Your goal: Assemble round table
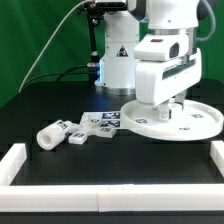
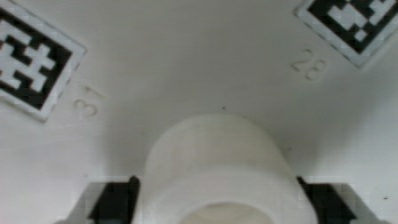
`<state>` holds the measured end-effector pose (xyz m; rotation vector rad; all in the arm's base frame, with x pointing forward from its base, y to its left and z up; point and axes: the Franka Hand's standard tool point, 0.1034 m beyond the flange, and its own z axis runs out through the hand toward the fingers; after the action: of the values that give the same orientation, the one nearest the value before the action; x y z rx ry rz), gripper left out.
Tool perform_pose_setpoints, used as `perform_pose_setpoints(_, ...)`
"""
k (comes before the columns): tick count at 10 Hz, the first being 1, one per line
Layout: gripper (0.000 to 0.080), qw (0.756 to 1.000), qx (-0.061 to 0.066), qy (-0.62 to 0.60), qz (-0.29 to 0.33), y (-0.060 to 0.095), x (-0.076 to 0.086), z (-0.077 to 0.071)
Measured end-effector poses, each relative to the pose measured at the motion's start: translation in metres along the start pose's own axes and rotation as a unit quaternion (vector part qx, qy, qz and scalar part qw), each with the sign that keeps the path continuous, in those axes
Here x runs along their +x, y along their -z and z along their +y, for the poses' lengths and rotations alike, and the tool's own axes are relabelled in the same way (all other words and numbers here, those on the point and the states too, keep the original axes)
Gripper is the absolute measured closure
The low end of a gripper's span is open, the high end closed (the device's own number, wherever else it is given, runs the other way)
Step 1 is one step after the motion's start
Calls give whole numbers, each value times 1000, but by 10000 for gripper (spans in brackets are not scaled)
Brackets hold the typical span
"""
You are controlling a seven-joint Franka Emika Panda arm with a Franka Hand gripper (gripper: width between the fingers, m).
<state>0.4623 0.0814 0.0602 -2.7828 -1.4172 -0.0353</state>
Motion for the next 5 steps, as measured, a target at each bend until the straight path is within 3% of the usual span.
perform_pose_setpoints(2, 394, 1000, 5, 7, -5, -2, -4, 4)
perform_pose_setpoints(3, 394, 1000, 14, 17, -17, -3, -8, 24)
perform_pose_setpoints(5, 394, 999, 13, 27, -13, -7, 6, 60)
